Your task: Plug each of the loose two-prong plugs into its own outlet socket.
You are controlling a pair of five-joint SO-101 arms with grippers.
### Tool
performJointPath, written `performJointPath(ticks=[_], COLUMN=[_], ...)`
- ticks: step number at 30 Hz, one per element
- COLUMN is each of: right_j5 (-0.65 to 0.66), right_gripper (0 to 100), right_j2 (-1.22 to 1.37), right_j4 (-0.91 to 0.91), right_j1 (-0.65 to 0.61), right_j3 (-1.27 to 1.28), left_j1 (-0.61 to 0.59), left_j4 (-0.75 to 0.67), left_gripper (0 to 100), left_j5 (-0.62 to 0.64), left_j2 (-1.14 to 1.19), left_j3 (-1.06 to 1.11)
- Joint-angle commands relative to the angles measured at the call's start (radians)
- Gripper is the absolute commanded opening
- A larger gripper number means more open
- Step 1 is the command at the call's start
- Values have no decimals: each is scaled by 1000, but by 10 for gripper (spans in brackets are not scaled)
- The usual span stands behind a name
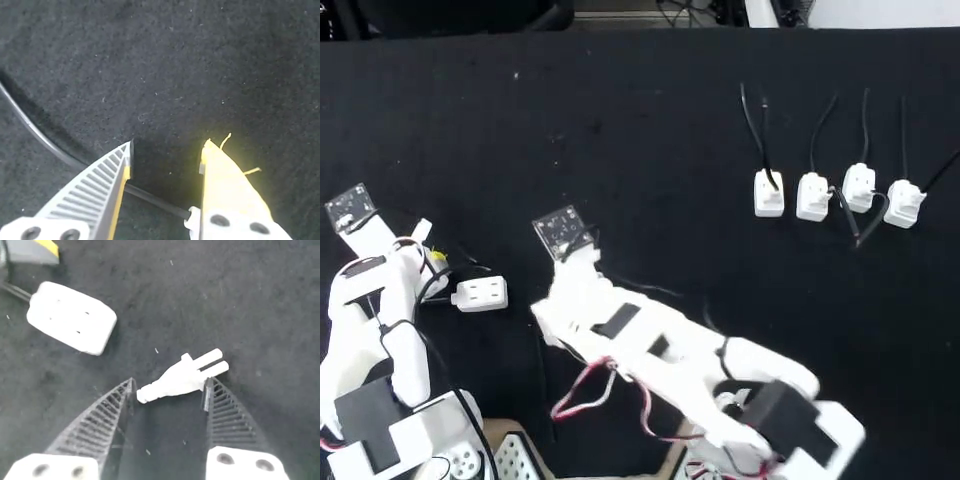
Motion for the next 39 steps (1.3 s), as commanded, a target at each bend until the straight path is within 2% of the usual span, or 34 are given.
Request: performJointPath(ticks=[1,9,15,21,23,27,30,35,39], right_j5=[0,2,2,2,2,2,2,2,2], right_gripper=[207,206,205,201,158,6,40,11,12], right_j2=[33,35,38,39,39,33,31,22,-59], right_j4=[-25,-26,-28,-26,-26,-25,-25,-25,34], right_j1=[-15,-8,74,80,83,101,160,261,265], right_j3=[-88,-88,-90,-90,-90,-90,-90,-88,-77], left_j1=[19,19,19,19,19,19,19,19,19], left_j4=[-20,-20,-18,-15,-14,-14,-14,-14,-14], left_gripper=[230,230,230,230,230,230,230,230,230], left_j5=[0,0,0,0,0,0,0,0,0], left_j2=[-23,-23,-23,-23,-23,-23,-23,-23,-23], left_j3=[2,2,2,2,2,2,2,2,2])
